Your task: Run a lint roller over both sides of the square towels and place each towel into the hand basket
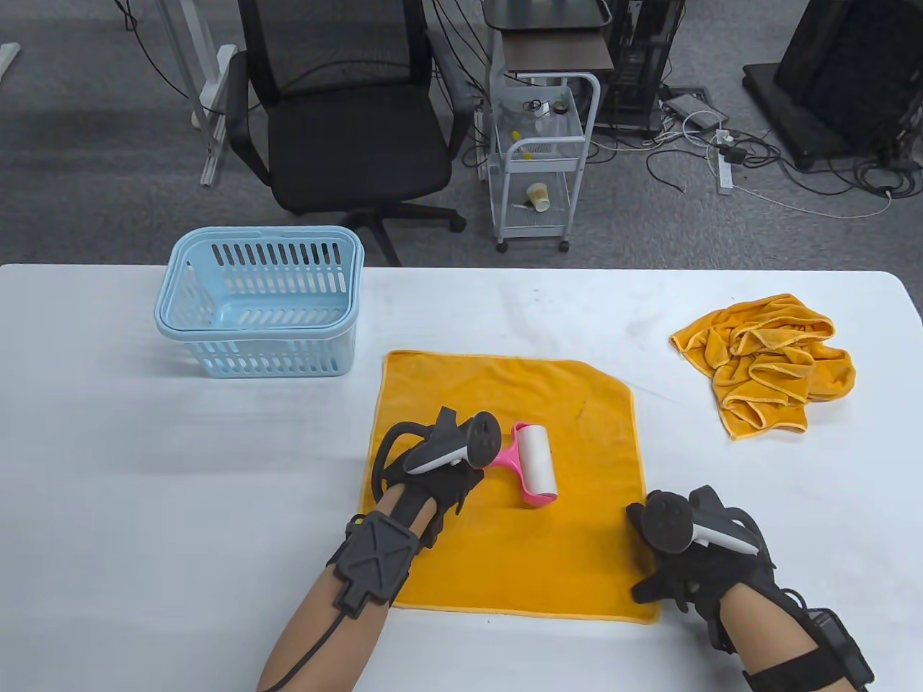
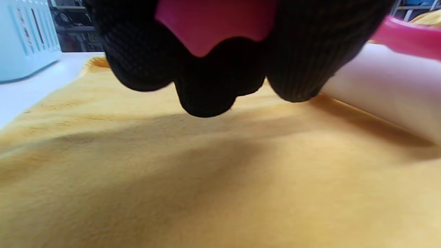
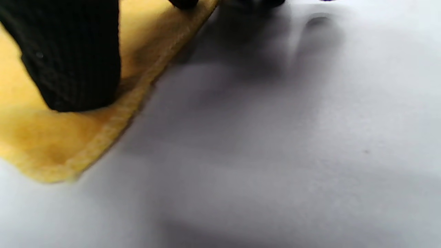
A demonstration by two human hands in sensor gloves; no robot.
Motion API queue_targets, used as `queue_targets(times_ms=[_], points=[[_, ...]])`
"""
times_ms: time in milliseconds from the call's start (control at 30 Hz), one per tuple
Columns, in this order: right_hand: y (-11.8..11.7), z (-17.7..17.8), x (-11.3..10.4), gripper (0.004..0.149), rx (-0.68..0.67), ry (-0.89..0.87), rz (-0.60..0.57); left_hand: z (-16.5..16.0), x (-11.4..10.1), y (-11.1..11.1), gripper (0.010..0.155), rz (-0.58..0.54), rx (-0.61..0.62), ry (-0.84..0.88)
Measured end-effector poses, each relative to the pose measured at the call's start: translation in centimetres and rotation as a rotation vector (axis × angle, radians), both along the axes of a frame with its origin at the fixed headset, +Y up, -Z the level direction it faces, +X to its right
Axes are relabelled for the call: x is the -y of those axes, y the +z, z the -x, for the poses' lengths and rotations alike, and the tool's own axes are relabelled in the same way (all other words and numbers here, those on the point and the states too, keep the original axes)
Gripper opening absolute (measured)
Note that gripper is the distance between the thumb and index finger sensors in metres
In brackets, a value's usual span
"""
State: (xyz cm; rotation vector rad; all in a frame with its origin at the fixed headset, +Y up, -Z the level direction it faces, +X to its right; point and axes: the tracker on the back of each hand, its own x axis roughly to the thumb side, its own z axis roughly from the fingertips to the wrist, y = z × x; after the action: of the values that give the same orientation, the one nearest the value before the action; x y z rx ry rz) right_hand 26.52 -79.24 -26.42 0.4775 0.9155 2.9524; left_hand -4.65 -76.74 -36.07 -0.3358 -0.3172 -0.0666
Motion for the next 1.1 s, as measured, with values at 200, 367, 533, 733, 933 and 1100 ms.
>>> queue_targets(times_ms=[200, 367, 533, 733, 933, 1100], points=[[0.0, 0.0, 0.0, 0.108, 0.0, 0.0, 0.0, 5.7, -0.9, -1.2, 0.041, -0.042, -0.112, -0.281], [0.0, 0.0, 0.0, 0.108, -0.001, 0.0, 0.0, 11.4, -1.6, -1.4, 0.04, -0.018, -0.228, -0.41], [0.0, 0.0, 0.0, 0.108, -0.003, 0.0, 0.0, 13.1, -2.4, -1.4, 0.043, -0.019, -0.259, -0.305], [0.0, 0.0, 0.0, 0.108, -0.003, 0.0, 0.0, 5.9, -1.8, -1.6, 0.052, -0.027, -0.171, 0.073], [0.0, 0.0, 0.0, 0.108, -0.003, 0.0, 0.0, 1.8, 0.2, -2.0, 0.053, -0.04, -0.162, 0.06], [0.0, 0.0, 0.0, 0.108, -0.003, 0.0, 0.0, 5.3, 0.4, -2.2, 0.046, -0.123, -0.253, -0.109]])
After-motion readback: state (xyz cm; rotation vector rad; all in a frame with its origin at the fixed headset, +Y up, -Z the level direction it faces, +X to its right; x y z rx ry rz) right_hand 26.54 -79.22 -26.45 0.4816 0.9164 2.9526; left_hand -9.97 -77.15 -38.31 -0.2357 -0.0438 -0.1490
